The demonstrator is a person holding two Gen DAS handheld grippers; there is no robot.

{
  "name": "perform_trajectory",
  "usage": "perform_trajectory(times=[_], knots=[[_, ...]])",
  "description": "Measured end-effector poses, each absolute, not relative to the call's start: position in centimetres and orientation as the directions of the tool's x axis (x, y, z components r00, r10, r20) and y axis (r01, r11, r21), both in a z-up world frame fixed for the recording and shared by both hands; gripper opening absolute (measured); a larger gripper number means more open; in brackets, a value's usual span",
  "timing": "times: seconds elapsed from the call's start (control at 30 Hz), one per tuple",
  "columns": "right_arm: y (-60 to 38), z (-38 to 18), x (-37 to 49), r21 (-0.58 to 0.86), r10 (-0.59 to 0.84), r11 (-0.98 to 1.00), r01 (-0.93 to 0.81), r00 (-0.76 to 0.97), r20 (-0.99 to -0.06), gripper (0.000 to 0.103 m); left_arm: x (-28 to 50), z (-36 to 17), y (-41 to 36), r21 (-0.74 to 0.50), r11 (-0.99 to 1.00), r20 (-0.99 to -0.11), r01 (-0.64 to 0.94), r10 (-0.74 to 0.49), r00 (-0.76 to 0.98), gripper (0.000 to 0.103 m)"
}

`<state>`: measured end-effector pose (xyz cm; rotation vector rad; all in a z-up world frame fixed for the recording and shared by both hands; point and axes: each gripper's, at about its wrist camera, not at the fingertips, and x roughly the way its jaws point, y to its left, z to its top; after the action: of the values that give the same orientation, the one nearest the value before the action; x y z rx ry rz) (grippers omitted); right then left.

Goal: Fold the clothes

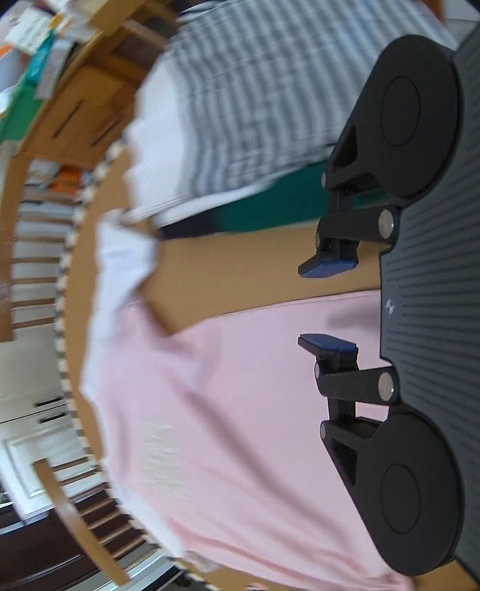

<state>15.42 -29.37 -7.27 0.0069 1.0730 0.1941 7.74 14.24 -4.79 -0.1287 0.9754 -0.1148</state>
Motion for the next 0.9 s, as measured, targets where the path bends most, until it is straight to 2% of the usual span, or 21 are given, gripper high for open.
perform_trajectory(times=[0.1, 0.23, 0.37, 0.47, 0.5, 0.53, 0.57, 0.6, 0.63, 0.7, 0.8, 0.9], knots=[[-31.1, -7.6, 11.1, 0.136, 0.160, 0.987, -0.084, 0.457, -0.875, 0.052, 4.3, -5.7, 14.0, -0.257, 0.966, -0.832, -0.015, -0.214, 0.512, 0.061], [-32.0, -8.8, 8.1, 0.224, 0.212, 0.974, -0.032, 0.467, -0.858, 0.052, 1.7, -7.6, 13.5, -0.297, 0.954, -0.855, -0.047, -0.243, 0.458, 0.061], [-31.1, -10.2, 8.1, 0.223, 0.261, 0.965, -0.136, 0.497, -0.827, 0.053, -0.6, -8.5, 12.0, -0.259, 0.965, -0.864, -0.040, -0.214, 0.456, 0.062], [-30.4, -10.3, 8.8, 0.234, 0.309, 0.950, -0.208, 0.507, -0.805, 0.038, -2.1, -8.9, 9.5, -0.199, 0.980, -0.861, -0.005, -0.172, 0.479, 0.062], [-30.3, -10.3, 9.1, 0.247, 0.326, 0.944, -0.218, 0.506, -0.799, 0.019, -2.5, -9.1, 8.5, -0.179, 0.984, -0.850, 0.017, -0.163, 0.501, 0.060], [-30.2, -10.4, 9.4, 0.263, 0.342, 0.938, -0.224, 0.494, -0.799, 0.008, -2.8, -9.3, 7.6, -0.149, 0.988, -0.841, 0.030, -0.142, 0.522, 0.056], [-30.2, -10.3, 9.6, 0.268, 0.346, 0.937, -0.225, 0.490, -0.800, 0.008, -3.2, -9.6, 6.8, -0.115, 0.993, -0.832, 0.038, -0.117, 0.543, 0.037], [-30.2, -10.0, 9.7, 0.273, 0.355, 0.933, -0.233, 0.489, -0.797, 0.008, -3.4, -9.4, 6.7, -0.127, 0.992, -0.825, 0.020, -0.117, 0.552, 0.012], [-30.4, -9.3, 9.5, 0.286, 0.378, 0.924, -0.253, 0.492, -0.784, 0.007, -3.6, -9.1, 6.9, -0.161, 0.987, -0.820, -0.008, -0.129, 0.557, 0.007], [-31.2, -6.9, 9.1, 0.306, 0.415, 0.907, -0.288, 0.501, -0.759, 0.006, -4.0, -8.1, 7.8, -0.238, 0.969, -0.802, -0.072, -0.155, 0.577, 0.006], [-33.5, -0.9, 8.6, 0.354, 0.480, 0.876, -0.327, 0.513, -0.712, 0.006, -4.7, -3.5, 11.1, -0.373, 0.914, -0.752, -0.157, -0.200, 0.628, 0.006], [-35.5, 5.2, 9.8, 0.380, 0.525, 0.850, -0.365, 0.528, -0.668, 0.007, -4.7, 1.9, 13.4, -0.438, 0.888, -0.684, -0.139, -0.229, 0.693, 0.007]])
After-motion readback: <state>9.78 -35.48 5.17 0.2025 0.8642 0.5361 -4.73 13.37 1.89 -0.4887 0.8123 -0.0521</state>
